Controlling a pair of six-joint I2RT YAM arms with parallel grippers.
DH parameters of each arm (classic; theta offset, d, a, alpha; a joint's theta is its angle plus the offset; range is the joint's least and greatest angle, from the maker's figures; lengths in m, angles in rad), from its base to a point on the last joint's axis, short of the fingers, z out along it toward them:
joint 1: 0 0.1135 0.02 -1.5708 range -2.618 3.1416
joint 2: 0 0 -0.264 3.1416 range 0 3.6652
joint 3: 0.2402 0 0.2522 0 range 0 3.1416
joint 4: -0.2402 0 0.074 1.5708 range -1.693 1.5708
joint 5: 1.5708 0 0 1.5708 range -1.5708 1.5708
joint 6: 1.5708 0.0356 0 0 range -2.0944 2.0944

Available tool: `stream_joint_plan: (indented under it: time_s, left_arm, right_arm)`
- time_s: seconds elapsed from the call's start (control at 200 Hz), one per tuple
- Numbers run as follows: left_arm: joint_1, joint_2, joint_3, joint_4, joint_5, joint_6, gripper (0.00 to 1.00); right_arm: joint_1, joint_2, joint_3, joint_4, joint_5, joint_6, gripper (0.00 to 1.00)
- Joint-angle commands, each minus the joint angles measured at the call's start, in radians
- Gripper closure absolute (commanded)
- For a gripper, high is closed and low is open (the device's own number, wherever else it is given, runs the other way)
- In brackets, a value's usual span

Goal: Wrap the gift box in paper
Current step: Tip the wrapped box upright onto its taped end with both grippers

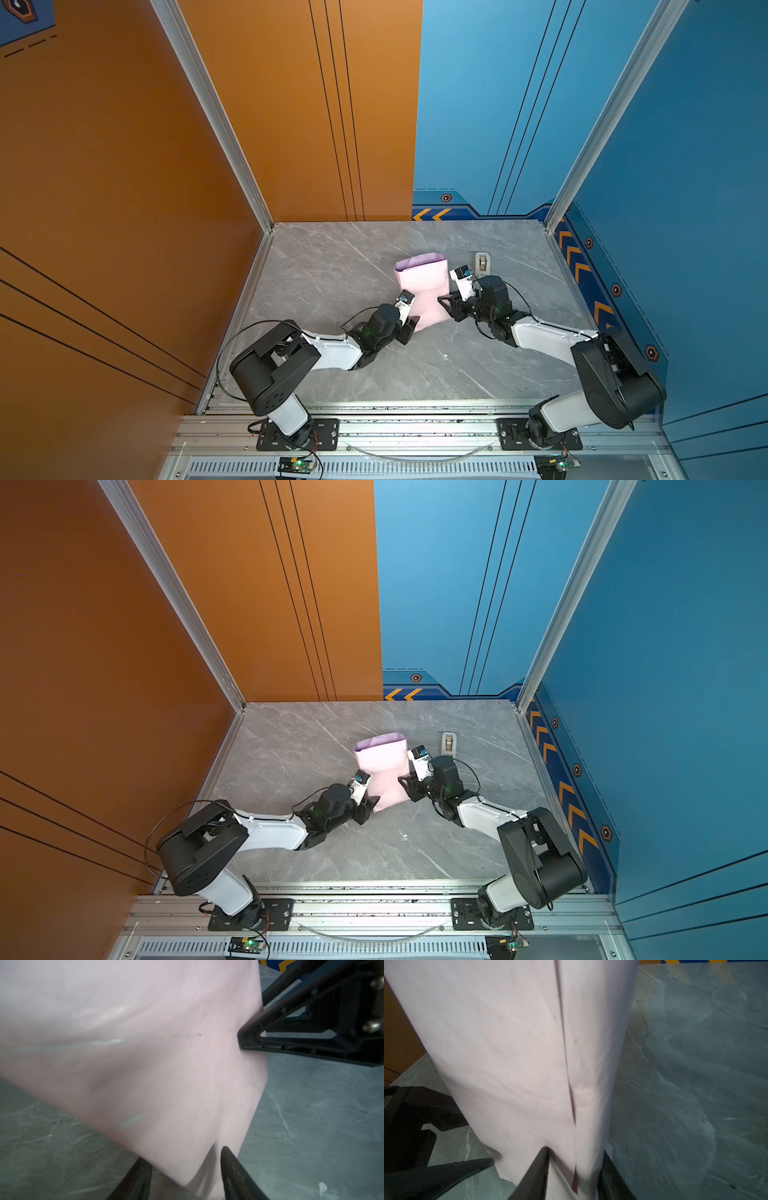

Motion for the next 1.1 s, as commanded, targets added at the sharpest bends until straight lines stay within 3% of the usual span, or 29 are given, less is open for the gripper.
stream_joint_plan:
  time_s: [0.0,0.125,0.391,0.626,0.811,0.976,1.096]
  left_arm:
    - [-0.021,-0.044,-0.037,0.046,-0.044,0.022,0.45]
    - [-0.036,-0.062,-0.069,0.047,-0.070,0.023,0.38]
    - [-0.048,-0.122,-0.081,0.047,-0.124,0.011,0.22]
    - [-0.031,-0.098,-0.032,0.059,-0.095,0.004,0.22]
    - [-0.029,-0.002,-0.022,0.088,-0.079,-0.010,0.32]
    - [-0.038,0.027,-0.025,0.091,-0.045,0.019,0.40]
    - [-0.045,0.039,-0.048,0.090,-0.049,0.061,0.43]
  right_arm:
    - [0.014,-0.043,-0.054,0.043,0.030,-0.003,0.58]
    - [0.012,-0.106,-0.111,0.038,0.056,0.012,0.46]
    - [-0.036,-0.279,-0.153,-0.003,0.017,0.060,0.35]
    - [-0.057,-0.163,-0.063,0.022,-0.108,0.063,0.34]
    - [-0.050,-0.064,-0.044,0.059,-0.166,0.075,0.40]
    - [-0.026,-0.084,-0.094,0.057,-0.159,0.085,0.58]
    - [-0.005,-0.111,-0.141,0.057,-0.133,0.092,0.63]
